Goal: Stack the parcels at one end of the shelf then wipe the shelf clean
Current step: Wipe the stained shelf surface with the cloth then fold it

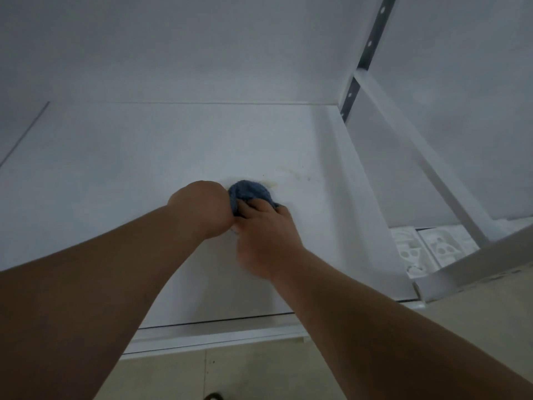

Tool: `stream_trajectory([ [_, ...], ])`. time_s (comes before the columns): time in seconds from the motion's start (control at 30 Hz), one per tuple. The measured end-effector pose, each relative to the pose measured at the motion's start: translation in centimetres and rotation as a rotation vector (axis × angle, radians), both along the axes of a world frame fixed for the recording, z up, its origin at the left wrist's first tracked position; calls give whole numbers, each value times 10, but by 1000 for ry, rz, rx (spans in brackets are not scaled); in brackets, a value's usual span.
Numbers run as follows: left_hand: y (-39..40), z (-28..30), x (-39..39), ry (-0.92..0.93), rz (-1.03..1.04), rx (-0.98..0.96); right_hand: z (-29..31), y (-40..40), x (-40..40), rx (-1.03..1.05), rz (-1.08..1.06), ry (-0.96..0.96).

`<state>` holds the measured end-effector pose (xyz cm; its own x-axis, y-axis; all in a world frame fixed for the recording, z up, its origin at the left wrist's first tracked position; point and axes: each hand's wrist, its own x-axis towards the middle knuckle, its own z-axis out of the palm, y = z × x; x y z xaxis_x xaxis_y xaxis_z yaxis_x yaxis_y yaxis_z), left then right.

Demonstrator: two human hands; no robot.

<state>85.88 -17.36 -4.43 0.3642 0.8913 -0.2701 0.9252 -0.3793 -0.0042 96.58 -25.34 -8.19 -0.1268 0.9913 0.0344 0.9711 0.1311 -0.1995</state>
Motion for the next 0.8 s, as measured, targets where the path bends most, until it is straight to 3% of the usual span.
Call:
stream_trajectory([
  [0.27, 2, -4, -2, -78, -39, 20, 13, 7, 40, -74, -341, -50],
  [0.43, 5, -12, -9, -85, -81, 43, 0, -8, 3, 81, -129, -6],
  [0.6, 14, -7, -7, -45, -49, 65, 6, 29, 0, -15, -52, 0],
  [0.8, 20, -8, -1, -17, -75, 133, 6, 42, 48, -50, -254, -4],
])
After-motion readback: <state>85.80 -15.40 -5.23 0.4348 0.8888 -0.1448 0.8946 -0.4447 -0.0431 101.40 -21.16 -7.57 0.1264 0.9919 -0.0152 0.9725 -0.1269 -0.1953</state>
